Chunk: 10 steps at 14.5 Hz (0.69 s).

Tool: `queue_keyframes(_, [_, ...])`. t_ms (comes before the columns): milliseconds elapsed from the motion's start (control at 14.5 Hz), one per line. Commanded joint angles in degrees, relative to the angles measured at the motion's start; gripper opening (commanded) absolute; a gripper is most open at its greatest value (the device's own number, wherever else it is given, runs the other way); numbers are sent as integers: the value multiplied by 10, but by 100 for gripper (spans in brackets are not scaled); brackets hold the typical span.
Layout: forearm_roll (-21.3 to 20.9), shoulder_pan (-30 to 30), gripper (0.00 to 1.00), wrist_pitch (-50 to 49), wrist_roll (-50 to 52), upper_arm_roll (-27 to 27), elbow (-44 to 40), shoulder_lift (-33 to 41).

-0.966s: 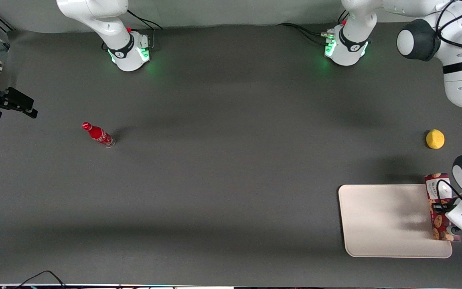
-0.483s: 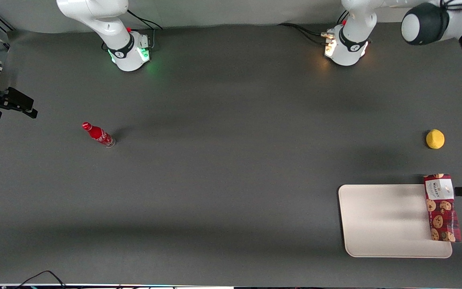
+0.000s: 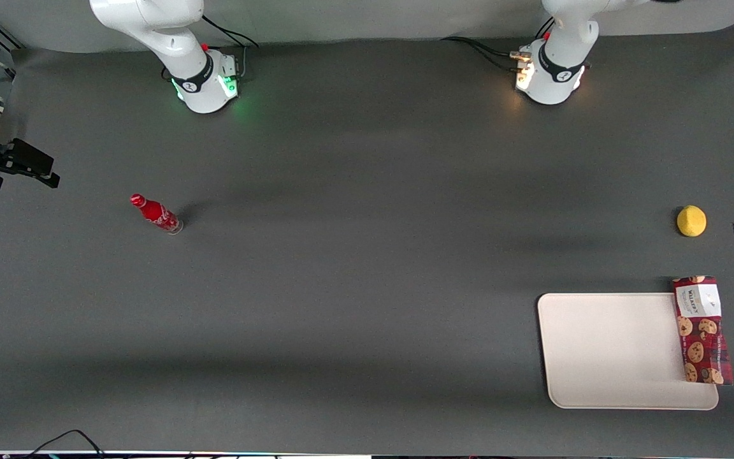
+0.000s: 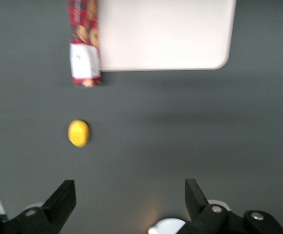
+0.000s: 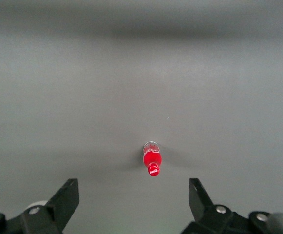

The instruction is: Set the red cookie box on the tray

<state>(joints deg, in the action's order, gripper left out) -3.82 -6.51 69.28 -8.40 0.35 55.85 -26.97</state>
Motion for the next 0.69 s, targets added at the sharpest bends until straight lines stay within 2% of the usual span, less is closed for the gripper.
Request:
queue_keyframes(0, [8, 18, 100, 49, 76, -40, 242, 170])
queue_keyframes(207, [47, 20, 100, 160, 88, -40, 440, 297])
queue_keyframes(345, [46, 28, 100, 216, 88, -41, 513, 347])
queue_keyframes(621, [37, 30, 100, 203, 76, -58, 470, 313])
